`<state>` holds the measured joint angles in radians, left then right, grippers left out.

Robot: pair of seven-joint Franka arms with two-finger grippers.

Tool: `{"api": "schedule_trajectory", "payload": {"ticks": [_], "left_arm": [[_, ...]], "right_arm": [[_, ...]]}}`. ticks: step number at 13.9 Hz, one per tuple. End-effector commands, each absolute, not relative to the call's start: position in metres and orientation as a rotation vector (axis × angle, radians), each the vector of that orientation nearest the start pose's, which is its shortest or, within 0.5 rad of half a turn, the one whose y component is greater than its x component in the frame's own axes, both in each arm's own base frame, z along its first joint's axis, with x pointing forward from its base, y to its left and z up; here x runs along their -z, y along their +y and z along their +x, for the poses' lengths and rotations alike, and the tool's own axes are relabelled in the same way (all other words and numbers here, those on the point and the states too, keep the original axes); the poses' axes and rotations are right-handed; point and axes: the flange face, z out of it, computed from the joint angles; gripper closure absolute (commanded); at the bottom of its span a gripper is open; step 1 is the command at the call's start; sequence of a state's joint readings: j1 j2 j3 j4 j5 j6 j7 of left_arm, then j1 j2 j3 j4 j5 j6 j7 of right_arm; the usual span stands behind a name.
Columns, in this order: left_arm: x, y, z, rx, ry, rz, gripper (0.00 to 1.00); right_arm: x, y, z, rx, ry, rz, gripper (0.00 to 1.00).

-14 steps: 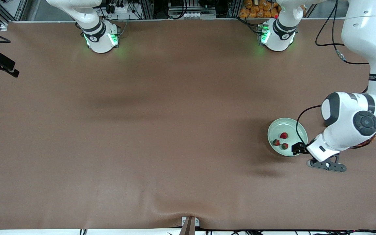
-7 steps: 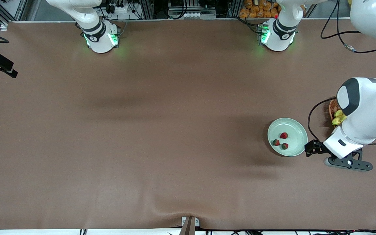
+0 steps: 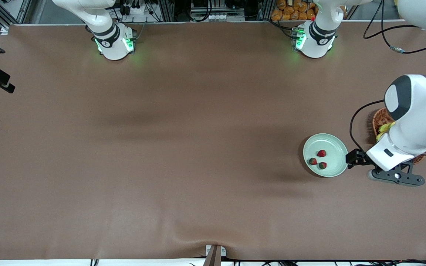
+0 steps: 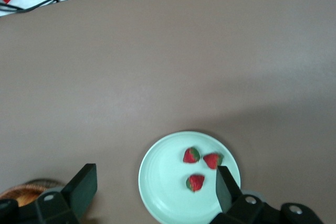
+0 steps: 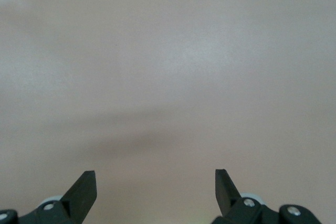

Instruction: Collect all strawberries into plate

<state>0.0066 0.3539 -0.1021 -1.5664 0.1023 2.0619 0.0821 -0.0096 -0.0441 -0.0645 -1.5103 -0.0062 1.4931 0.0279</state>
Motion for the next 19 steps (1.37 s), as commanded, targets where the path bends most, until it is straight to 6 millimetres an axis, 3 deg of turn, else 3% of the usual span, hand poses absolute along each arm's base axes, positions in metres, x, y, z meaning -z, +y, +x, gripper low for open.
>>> {"api": "schedule_trajectory", "payload": {"ticks": [1,4,7,13,19], "left_arm": [[-0.504,-0.062,0.65,0.191,0.354,-3.032,0.0],[-0.54,-0.065,0.627,0.157,0.345,-3.028,0.0],[-0.589,-0.08,0.59,0.124,0.328,-3.045,0.0],[-0.641,-0.074,0.545,0.089,0.291,-3.042,0.0],[-0.665,-0.062,0.513,0.019,0.244,-3.041,0.0]], "right_arm": [[-0.676,-0.042,0.533,0.043,0.151,-3.153,0.0],[-0.675,-0.042,0.533,0.038,0.151,-3.153,0.0],[-0.669,-0.043,0.526,-0.059,0.151,-3.153,0.0],[-0.668,-0.041,0.526,-0.073,0.147,-3.152,0.0],[-0.668,-0.039,0.526,-0.071,0.142,-3.153,0.0]]}}
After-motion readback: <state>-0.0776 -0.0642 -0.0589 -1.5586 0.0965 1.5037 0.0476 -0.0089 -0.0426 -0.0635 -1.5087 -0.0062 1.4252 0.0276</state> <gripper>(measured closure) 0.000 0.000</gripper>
